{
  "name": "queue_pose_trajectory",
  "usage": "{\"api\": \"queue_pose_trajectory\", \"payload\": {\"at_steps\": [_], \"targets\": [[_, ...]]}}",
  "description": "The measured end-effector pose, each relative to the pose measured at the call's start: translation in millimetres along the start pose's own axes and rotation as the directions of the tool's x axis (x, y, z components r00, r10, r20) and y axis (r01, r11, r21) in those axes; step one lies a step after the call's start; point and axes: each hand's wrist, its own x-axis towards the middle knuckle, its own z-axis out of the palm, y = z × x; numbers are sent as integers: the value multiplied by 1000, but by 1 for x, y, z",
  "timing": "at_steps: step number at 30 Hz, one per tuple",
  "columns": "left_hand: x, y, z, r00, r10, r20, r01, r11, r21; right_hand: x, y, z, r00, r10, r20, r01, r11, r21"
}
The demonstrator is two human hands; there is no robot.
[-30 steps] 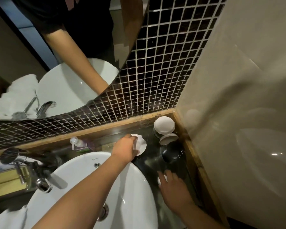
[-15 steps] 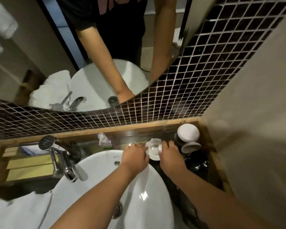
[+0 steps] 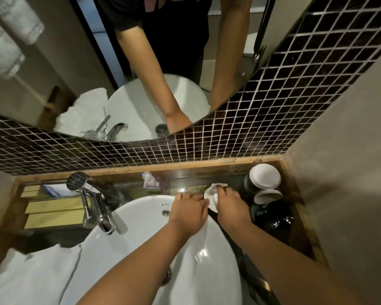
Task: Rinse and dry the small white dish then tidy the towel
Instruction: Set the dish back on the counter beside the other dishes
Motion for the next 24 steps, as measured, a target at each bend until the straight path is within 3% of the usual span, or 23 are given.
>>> {"api": "queue_pose_trajectory", "payload": {"at_steps": [8, 13, 18, 20, 24], "targets": [[-18, 11, -15, 998, 59, 13, -60, 997, 47, -46, 18, 7, 985, -53, -165, 60, 998, 35], [-46, 29, -21, 997, 58, 42, -56, 997, -62, -124, 48, 16, 996, 92, -16, -91, 994, 58], [-54, 50, -23, 979, 179, 98, -182, 983, 21, -182, 89, 11, 964, 249, -93, -239, 965, 108], [-58, 56, -18, 984, 147, 104, -151, 988, 30, -198, 99, 13, 949, 308, 68, -315, 939, 137], [-66, 62, -9, 987, 79, 141, -80, 997, -1, -213, 94, 24, 950, 307, 66, -312, 943, 115]]}}
